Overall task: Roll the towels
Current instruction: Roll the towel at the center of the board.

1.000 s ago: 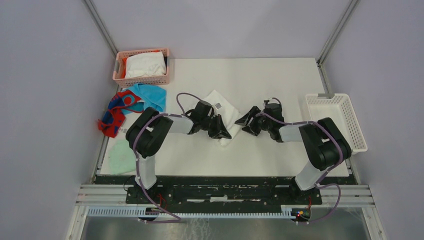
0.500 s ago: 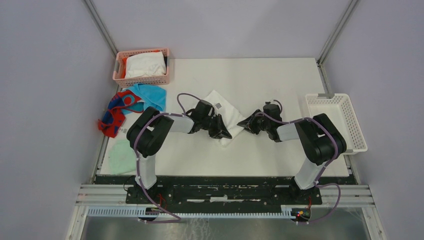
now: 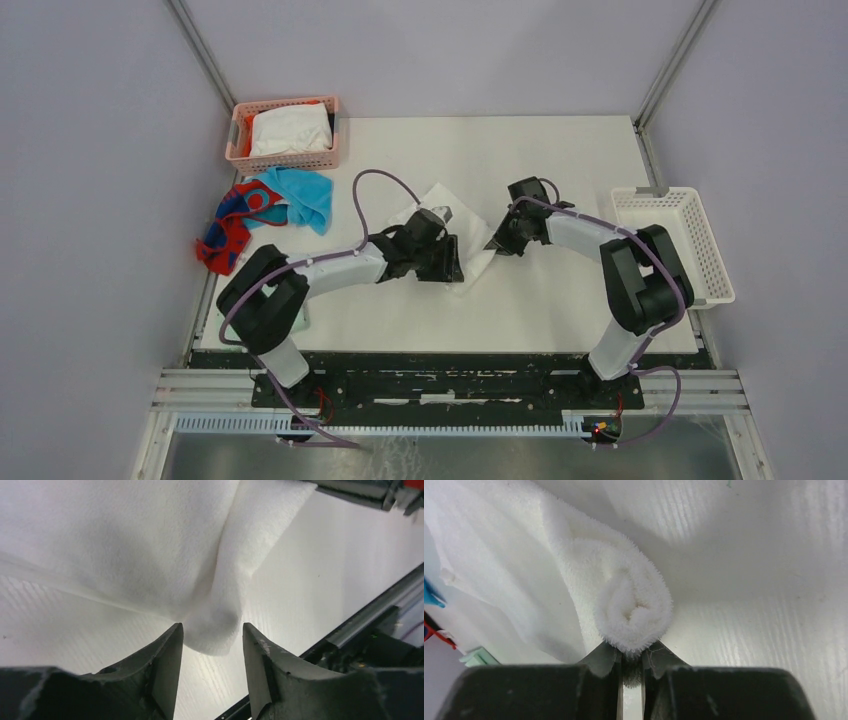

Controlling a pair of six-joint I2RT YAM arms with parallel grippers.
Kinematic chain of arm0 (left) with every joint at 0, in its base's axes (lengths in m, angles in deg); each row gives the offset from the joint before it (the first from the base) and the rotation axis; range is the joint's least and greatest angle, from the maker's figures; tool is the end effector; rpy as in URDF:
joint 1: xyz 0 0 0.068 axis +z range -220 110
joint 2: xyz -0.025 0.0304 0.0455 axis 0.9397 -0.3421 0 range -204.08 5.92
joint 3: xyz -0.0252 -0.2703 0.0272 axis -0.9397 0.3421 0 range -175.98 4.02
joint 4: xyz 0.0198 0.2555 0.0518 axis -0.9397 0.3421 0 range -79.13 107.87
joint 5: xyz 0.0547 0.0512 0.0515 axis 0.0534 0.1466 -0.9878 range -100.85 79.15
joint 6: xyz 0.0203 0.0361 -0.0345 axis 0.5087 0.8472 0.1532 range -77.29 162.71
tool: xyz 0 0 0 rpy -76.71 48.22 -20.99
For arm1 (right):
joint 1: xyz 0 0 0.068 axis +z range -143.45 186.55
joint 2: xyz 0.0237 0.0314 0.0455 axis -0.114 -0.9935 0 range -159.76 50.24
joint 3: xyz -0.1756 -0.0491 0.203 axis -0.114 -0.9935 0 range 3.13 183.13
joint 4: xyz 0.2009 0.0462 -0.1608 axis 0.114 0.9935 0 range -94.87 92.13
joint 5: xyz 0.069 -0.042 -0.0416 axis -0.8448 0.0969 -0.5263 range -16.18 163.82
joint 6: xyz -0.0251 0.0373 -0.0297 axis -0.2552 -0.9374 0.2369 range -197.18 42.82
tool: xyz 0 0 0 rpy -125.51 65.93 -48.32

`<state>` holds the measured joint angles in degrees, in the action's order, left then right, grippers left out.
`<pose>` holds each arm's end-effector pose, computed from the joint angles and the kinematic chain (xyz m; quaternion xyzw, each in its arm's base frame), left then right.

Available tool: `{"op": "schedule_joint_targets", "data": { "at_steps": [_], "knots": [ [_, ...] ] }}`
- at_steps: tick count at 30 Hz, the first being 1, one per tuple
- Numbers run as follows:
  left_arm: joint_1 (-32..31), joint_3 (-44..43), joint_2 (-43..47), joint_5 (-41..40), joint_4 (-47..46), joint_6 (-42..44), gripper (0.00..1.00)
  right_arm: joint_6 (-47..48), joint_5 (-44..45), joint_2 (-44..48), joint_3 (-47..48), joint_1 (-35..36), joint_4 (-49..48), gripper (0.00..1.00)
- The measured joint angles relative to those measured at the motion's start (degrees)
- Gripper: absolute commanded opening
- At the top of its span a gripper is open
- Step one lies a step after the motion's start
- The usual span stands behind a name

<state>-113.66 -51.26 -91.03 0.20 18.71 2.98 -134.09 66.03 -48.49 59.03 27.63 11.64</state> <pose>0.2453 -0.2435 0.1746 0.0653 0.9322 -0.2965 0.1971 0.3120 0.1255 0.1580 0.2788 0.9211 0.2169 0.1637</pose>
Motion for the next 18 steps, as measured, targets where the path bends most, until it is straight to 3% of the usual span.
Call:
{"op": "schedule_joint_targets", "data": {
  "at_steps": [10,18],
  "knots": [
    [-22.5,-3.8,4.3,-33.8,3.2,13.2,0.64,1.2,2.0,-0.9,3.3,0.9,11.2,0.01],
    [-29.3,-12.0,-7.7,-49.2,2.3,24.7,0.65,1.2,1.7,-1.4,3.6,1.0,11.8,0.01]
  ]
}}
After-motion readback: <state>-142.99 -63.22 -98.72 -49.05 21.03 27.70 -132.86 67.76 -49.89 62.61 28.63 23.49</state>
